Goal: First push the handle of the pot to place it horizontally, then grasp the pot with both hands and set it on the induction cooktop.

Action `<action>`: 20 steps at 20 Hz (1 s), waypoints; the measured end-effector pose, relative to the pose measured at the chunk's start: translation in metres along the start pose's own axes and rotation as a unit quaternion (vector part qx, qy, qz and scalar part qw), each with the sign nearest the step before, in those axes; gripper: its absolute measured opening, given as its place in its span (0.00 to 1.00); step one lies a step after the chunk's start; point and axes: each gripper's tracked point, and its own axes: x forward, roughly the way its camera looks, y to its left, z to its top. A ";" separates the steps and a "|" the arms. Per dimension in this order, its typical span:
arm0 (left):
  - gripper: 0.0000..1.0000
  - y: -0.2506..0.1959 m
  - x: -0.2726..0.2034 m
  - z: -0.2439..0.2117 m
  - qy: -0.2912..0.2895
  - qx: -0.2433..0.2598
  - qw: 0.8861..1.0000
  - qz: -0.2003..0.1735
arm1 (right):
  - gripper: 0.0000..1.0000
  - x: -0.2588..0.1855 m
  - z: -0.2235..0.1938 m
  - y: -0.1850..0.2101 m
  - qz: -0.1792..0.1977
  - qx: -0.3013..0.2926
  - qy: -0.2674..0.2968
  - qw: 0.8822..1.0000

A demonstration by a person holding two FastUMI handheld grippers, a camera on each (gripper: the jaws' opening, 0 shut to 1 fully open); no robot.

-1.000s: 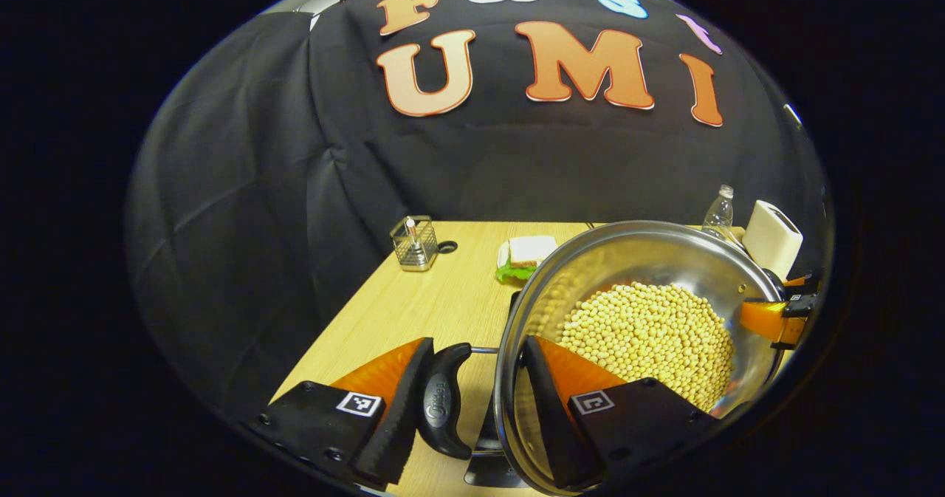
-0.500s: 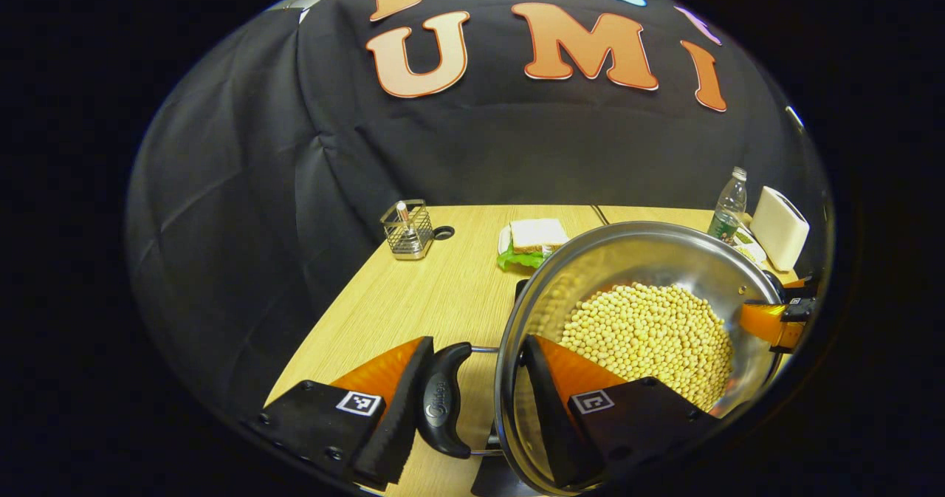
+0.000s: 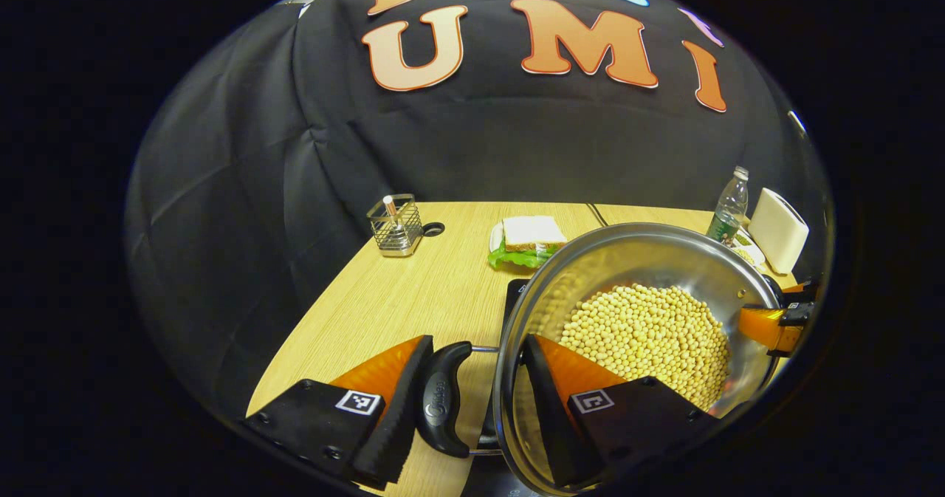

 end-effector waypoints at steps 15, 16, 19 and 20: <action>0.79 -0.004 0.004 -0.011 0.020 -0.001 1.000 -0.002 | 0.68 -0.003 0.004 0.000 0.001 -0.005 0.014 1.000; 0.76 -0.003 0.006 -0.012 0.022 -0.001 1.000 -0.004 | 0.67 -0.004 0.004 0.000 0.002 -0.008 0.012 1.000; 0.82 -0.004 0.007 -0.015 0.028 -0.003 1.000 -0.004 | 0.69 -0.006 0.009 0.001 0.007 -0.019 0.000 1.000; 0.84 -0.004 0.008 -0.012 0.021 -0.005 1.000 -0.003 | 0.71 -0.005 0.007 0.002 0.012 -0.030 0.000 0.999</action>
